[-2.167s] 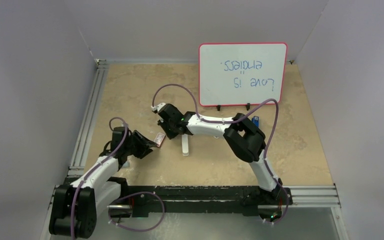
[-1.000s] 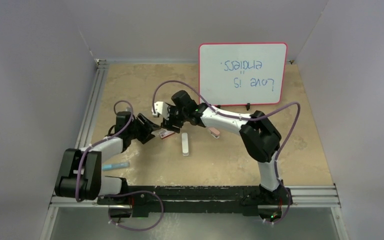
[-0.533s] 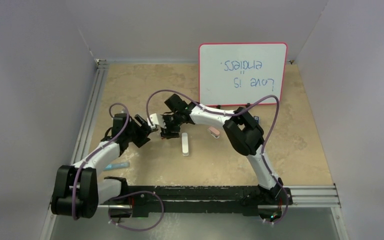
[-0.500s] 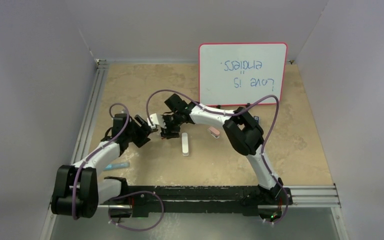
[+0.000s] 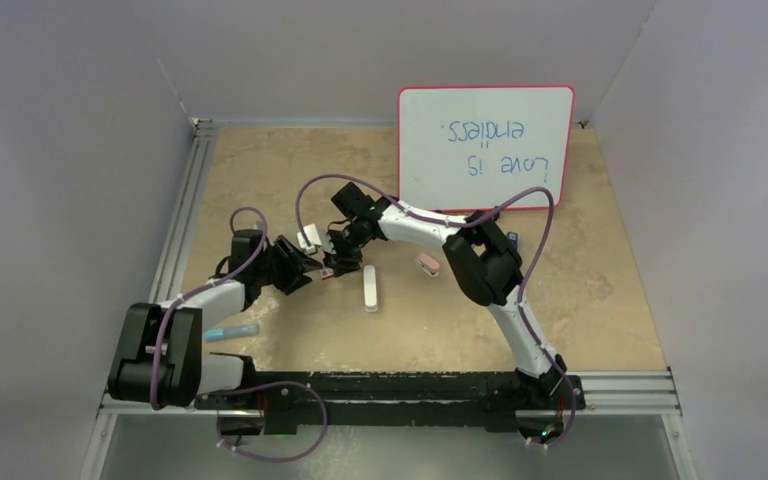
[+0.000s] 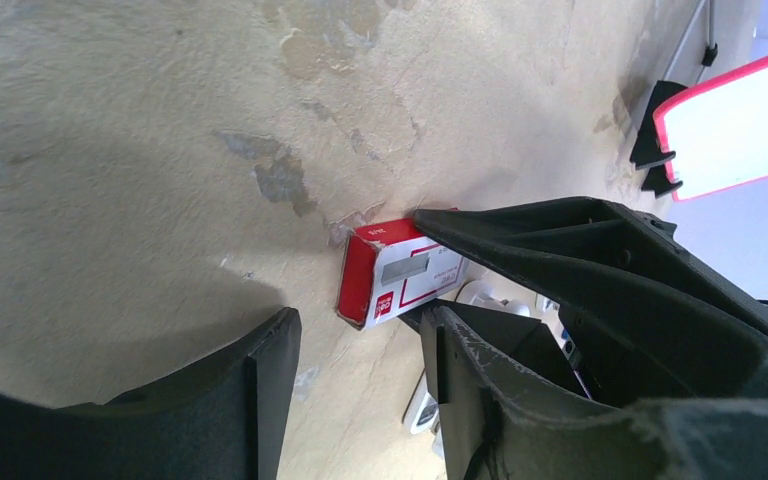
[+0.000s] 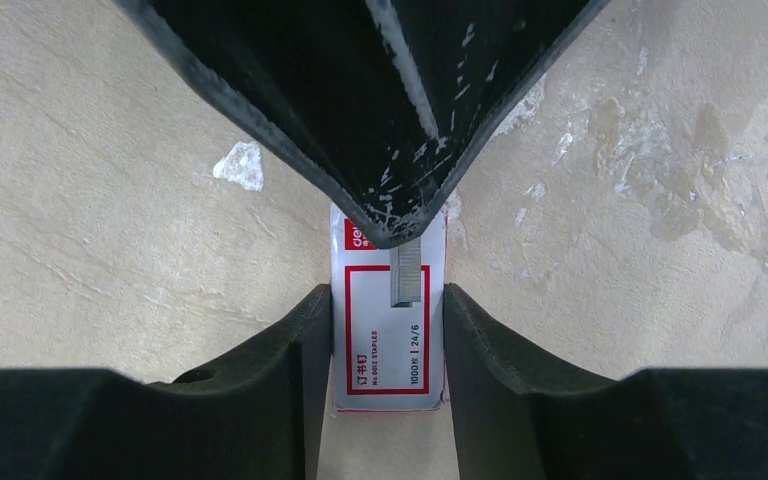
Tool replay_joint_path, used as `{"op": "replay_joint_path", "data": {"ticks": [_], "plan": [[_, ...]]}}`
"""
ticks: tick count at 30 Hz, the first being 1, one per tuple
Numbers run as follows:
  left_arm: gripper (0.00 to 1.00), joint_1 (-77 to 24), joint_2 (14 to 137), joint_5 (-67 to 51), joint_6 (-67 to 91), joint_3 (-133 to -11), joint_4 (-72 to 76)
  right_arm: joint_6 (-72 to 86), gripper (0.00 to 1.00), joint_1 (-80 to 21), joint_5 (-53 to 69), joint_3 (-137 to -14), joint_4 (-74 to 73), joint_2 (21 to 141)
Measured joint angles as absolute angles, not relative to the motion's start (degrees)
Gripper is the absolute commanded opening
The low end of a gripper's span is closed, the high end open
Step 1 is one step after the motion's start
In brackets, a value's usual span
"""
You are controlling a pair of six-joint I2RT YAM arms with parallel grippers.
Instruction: Load the staples into the stapler
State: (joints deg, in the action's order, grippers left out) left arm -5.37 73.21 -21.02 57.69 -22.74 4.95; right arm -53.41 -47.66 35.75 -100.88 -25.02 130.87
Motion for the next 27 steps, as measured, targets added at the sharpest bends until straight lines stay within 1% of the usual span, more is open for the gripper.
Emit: {"op": "replay_joint_path", "data": {"ticks": [5,13,19,21,24,27], "plan": [[0.4,-5.34,76.31,-23.86,57.47,-21.56,11.18,-53.17,0.41,-47.62,35.77,-100.64,-24.6,130.87],[0.33,-5.3,80.14,-27.18,57.36,-18.22,21.85,-52.27,0.4,-47.59,35.9,-99.98,-22.79,130.74],[0.29,-5.26,80.68,-27.64,56.38,-17.67,24.14,-51.68,0.4,-47.59,35.9,-99.83,-21.91,130.74],[0.29,-5.26,80.68,-27.44,55.88,-17.67,24.25,-51.64,0.4,-47.59,35.83,-99.83,-21.8,130.74],[0.33,-5.26,80.49,-26.61,54.92,-17.67,24.03,-51.64,0.4,-47.59,35.75,-99.83,-21.61,130.74],[0.35,-5.26,79.68,-25.58,54.17,-17.67,23.94,-51.66,0.4,-47.62,35.7,-99.83,-21.54,130.74]]}}
